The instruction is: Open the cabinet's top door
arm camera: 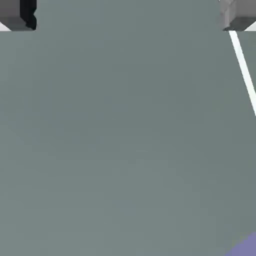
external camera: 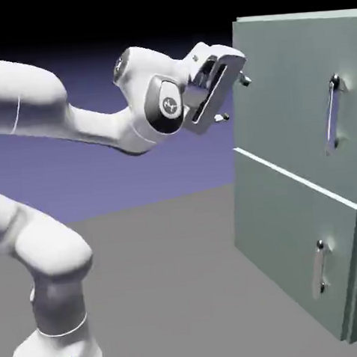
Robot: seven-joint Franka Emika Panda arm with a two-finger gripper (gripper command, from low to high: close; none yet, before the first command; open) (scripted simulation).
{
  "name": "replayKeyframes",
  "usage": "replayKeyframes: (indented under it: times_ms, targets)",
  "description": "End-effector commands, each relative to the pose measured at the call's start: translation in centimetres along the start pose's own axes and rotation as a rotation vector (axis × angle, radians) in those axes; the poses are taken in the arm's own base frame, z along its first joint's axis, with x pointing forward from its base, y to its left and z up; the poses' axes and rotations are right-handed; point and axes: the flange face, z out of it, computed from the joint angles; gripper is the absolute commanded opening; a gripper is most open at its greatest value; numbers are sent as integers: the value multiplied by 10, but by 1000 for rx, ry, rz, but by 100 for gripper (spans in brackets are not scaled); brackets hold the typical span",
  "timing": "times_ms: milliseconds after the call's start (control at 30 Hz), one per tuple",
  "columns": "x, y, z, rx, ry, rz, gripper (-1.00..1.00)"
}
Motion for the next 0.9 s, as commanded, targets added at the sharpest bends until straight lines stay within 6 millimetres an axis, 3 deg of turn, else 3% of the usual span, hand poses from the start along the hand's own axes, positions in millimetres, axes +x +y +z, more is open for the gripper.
replayKeyframes:
  times_ms: [0,200,433,633,867]
  targets:
    - [1,5,-3,-9,15,-57,0]
    - [-2,35,-17,-80,86,-389,0]
    - [-21,70,-20,-180,120,-762,0]
    - [-50,96,-10,-264,108,-1073,0]
    - [-97,118,20,-339,55,-1431,0]
